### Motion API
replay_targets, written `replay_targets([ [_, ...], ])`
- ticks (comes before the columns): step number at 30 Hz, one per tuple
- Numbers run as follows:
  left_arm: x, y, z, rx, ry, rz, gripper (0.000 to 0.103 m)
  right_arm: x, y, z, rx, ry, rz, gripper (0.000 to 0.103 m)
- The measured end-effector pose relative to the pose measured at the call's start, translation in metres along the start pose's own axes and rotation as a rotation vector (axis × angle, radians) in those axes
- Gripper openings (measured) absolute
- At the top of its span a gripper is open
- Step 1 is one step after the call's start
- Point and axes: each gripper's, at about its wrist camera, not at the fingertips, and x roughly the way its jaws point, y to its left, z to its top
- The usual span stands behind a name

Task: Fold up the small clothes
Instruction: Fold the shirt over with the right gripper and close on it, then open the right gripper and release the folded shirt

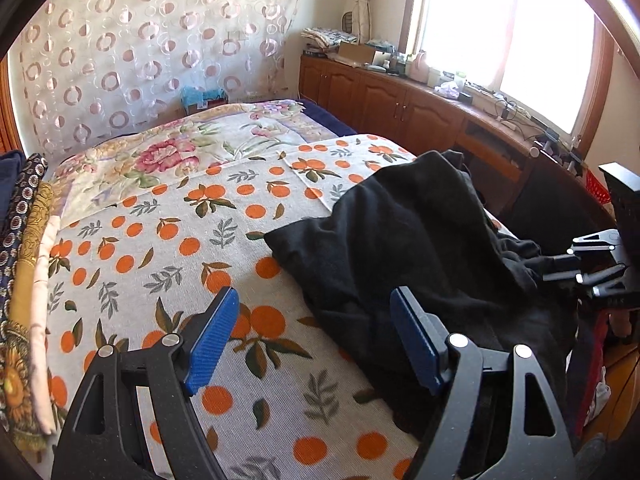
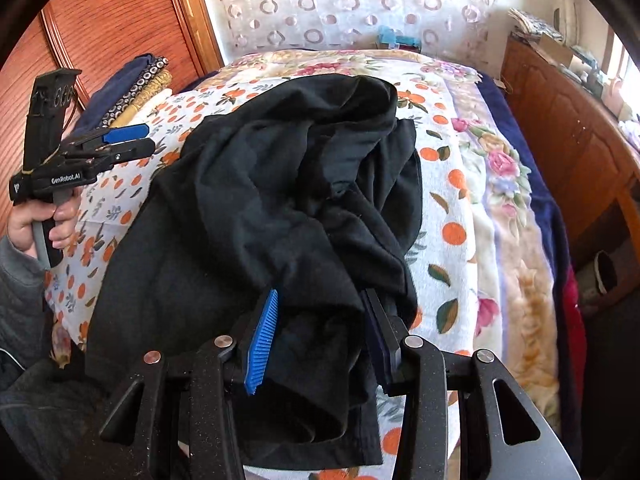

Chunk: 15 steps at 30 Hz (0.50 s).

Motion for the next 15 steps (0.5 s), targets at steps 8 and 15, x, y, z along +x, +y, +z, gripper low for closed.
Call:
replay_targets([
  [8,-0.023,-0.019,-0.003,0.031,-0.037,-0.003,0.079,-0.054,0.012,-0.032,-0.014,-0.05,-0.012,0.006],
  [15,-0.02,-0.036,-0.004,0.072,-0.038,0.001,0.079,-0.073,-0.008,-0.089,0.096,0.009,-0.041,0.006],
])
